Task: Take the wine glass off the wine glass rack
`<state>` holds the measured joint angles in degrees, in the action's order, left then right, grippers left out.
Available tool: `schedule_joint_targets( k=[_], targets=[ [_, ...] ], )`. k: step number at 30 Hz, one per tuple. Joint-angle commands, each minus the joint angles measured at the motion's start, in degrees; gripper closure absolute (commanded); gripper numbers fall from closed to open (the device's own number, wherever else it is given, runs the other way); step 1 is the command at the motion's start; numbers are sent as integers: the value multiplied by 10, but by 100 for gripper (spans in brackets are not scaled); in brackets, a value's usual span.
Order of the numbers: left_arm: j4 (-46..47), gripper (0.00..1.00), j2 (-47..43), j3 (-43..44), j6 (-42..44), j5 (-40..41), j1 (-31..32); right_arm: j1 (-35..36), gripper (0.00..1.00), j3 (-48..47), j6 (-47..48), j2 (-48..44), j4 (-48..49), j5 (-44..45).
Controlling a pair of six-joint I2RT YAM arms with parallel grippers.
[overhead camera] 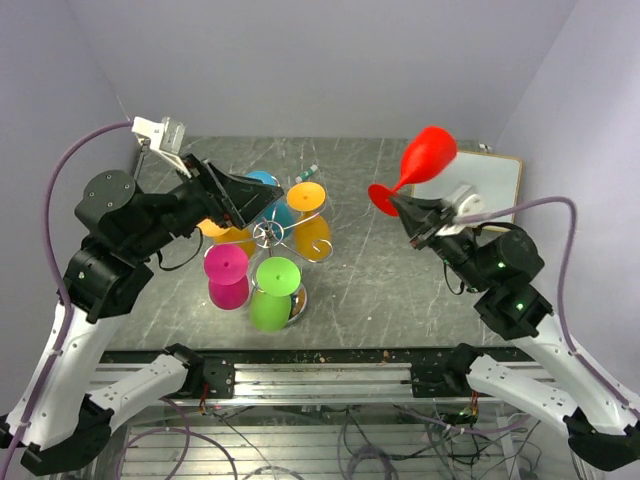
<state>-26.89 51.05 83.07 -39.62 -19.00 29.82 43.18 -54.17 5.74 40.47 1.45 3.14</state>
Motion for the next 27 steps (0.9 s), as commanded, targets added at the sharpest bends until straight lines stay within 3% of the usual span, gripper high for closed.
schedule_joint_targets(
  k=[1, 8, 13, 17, 22, 27],
  targets=[
    [51, 15, 24, 33, -53, -85, 0, 1, 100, 24, 299, 19, 49, -211],
    [52, 26, 85, 61, -128, -108, 0, 1, 100, 15, 514, 91, 151, -342],
    [87, 30, 103, 69, -179, -115, 0, 1, 100, -53, 612, 152, 125, -411],
    [56, 23, 116, 134, -130, -81, -1, 1, 100, -71, 670, 172, 90, -429],
    [-108, 17, 180, 291, -43, -42, -1, 1, 100, -67, 803, 159, -3, -415],
    [-74, 5, 204, 314, -66, -90, -1, 3, 100, -53, 962, 138, -85, -322]
  ],
)
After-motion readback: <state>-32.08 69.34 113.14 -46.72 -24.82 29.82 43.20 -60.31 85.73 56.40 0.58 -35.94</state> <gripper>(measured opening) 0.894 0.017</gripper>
